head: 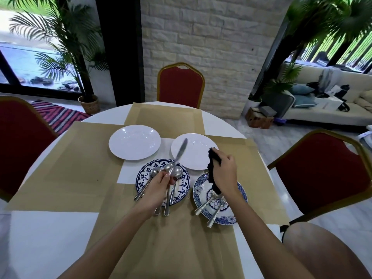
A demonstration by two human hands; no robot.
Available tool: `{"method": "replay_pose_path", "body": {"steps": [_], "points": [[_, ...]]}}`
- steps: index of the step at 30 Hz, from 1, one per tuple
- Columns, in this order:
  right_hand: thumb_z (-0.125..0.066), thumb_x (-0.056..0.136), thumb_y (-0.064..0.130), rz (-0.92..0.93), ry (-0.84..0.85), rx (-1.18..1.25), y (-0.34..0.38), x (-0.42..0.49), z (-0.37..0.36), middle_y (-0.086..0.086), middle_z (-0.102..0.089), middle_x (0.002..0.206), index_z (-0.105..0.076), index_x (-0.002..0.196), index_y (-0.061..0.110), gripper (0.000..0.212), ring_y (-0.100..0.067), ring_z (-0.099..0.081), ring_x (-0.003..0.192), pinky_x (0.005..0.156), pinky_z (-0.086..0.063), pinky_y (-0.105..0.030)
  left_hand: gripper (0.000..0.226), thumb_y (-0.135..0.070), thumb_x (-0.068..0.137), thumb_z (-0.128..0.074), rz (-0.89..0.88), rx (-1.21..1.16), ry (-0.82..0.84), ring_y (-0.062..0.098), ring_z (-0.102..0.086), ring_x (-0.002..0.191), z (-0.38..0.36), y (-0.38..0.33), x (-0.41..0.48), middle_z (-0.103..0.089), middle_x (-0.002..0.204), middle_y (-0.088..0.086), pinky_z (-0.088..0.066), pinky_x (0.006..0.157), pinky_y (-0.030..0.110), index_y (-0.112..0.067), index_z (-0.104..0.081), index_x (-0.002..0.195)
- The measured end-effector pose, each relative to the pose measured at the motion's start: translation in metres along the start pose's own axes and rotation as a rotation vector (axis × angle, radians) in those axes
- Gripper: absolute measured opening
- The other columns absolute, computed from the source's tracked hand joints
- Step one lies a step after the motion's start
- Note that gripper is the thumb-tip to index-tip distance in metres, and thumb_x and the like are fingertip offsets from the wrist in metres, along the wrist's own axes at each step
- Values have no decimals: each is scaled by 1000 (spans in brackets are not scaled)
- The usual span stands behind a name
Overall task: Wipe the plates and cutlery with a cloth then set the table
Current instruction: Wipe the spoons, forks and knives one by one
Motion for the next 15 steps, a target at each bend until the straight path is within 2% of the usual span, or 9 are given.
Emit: {"method": "replay_pose_path", "body": {"steps": [2,4,6,7,8,10,13,15], "points": [[-55,95,18,-111,78,126,1,-12,2,-2,-68,96,-65,115,33,27,-18,-68,76,69,-58,-31,25,-24,103,-37,76,-122,2,15,-48,67,0,-3,6,-54,78,3,-46,63,32,-12,-58,95],[-63,91,22,-217,233,231,1,-32,-2,3,-73,87,-69,106,31,18,-15,-71,72,69,-58,-29,21,-23,102,-41,91,-217,26,18,-48,58,3,-7,12,-53,75,8,-45,53,31,-9,-56,99],[-70,86,32,-253,337,263,0,-47,-7,7,-74,85,-72,99,32,13,-12,-70,73,71,-56,-30,17,-21,99,-47,72,-307,36,18,-50,56,4,-12,18,-57,73,10,-43,55,34,-9,-57,94],[-71,85,34,-274,371,289,0,-52,-9,6,-73,83,-73,97,29,13,-11,-69,70,68,-54,-26,14,-19,98,-51,53,-325,27,16,-51,57,4,-15,19,-59,73,9,-43,57,31,-10,-59,91],[-71,85,34,-292,410,318,2,-56,-11,3,-73,82,-73,96,25,14,-11,-69,66,63,-53,-22,12,-17,96,-54,35,-331,11,13,-52,57,3,-17,21,-61,73,7,-43,59,28,-10,-60,89],[-70,87,36,-337,481,401,9,-59,-11,-5,-72,81,-72,96,17,21,-16,-69,64,60,-54,-23,8,-13,93,-58,8,-351,3,11,-56,59,0,-22,22,-65,74,5,-46,62,25,-10,-62,87],[-71,86,28,-312,555,439,16,-59,-11,-7,-69,78,-72,95,11,20,-21,-65,64,60,-54,-26,4,-11,90,-63,-29,-345,-2,5,-59,54,-4,-21,21,-67,66,-2,-47,55,15,-9,-64,87],[-73,85,21,-313,589,427,17,-57,-12,-8,-68,78,-71,95,9,16,-20,-63,63,60,-53,-28,5,-15,89,-66,-50,-295,-30,2,-61,58,-8,-19,21,-69,65,-8,-47,58,12,-11,-66,87]]}}
Point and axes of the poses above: each hand's wrist, its own x-axis towards the middle knuckle, its own z-axis out of the back of the hand, y = z × x, the point moved 1 cm from there along x, towards the middle knuckle
